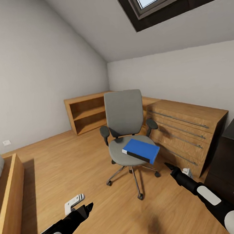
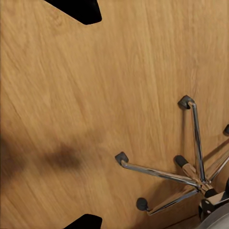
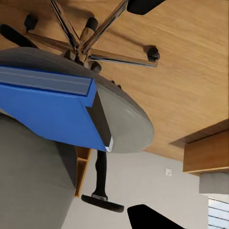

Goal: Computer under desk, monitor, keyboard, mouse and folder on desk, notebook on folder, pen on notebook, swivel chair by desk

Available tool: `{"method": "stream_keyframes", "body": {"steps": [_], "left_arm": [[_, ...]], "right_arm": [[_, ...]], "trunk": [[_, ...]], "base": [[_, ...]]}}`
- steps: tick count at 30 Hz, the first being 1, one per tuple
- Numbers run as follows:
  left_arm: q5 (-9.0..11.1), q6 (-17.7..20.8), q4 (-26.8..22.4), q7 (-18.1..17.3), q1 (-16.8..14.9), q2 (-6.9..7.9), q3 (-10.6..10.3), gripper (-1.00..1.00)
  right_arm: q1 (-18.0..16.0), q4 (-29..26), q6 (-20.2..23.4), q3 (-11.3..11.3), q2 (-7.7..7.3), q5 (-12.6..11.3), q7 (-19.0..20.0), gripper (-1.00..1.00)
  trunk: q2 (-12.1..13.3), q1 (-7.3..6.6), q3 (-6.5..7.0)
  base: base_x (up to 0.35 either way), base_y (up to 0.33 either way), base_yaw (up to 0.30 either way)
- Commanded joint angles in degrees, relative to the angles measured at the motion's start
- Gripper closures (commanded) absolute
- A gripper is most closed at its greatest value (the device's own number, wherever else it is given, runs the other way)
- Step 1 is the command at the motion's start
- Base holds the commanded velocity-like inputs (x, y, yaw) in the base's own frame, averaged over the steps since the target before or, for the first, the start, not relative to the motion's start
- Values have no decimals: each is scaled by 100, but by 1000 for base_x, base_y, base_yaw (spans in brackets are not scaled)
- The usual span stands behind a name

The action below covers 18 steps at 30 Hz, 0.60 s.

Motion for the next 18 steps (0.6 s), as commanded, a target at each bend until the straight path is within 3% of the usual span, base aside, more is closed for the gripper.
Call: {"method": "stream_keyframes", "body": {"steps": [1,3,6,8,18], "left_arm": [[56,-2,-8,59,-5,5,-10,-100],[54,-2,-8,59,-5,6,-10,-100],[38,-2,-8,59,-5,1,-17,-100],[36,-2,-8,59,-5,2,-16,-100],[33,-2,-8,152,-5,4,-19,-100]], "right_arm": [[-5,1,2,20,0,-56,7,-100],[-5,-1,-84,1,30,-57,-3,-100],[-5,0,-735,-17,158,-52,-22,-100],[-5,-1,-858,-18,193,-52,-26,-100],[-5,5,-983,-48,243,-57,-176,-100]], "trunk": [[-44,22,-24],[-125,66,-60],[-245,132,-114],[-325,175,-150],[-726,395,-329]], "base": [[0,0,0],[0,0,0],[0,0,0],[0,0,0],[0,0,0]]}}
